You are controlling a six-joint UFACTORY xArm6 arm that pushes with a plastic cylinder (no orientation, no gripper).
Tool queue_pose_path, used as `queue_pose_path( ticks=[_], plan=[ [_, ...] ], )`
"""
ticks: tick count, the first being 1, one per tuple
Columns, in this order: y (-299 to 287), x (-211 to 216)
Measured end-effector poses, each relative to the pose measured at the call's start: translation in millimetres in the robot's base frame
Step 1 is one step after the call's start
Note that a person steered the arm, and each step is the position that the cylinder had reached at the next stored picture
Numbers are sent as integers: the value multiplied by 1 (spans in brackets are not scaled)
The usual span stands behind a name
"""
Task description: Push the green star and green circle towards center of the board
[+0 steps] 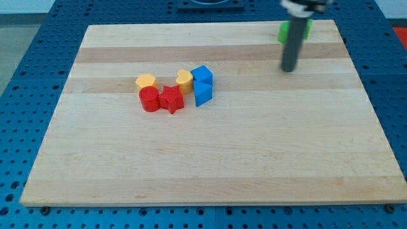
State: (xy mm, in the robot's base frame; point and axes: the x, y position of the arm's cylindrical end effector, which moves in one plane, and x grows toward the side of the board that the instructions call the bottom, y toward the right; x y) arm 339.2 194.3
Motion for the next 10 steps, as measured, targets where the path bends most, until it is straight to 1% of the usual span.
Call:
queue_pose_path(
  ticks=[1, 2, 3, 5, 8, 10],
  plan=[
    [72, -48],
    [112, -104],
    [111, -134],
    [34, -135],
    [13, -110],
    [-48, -106]
  ],
)
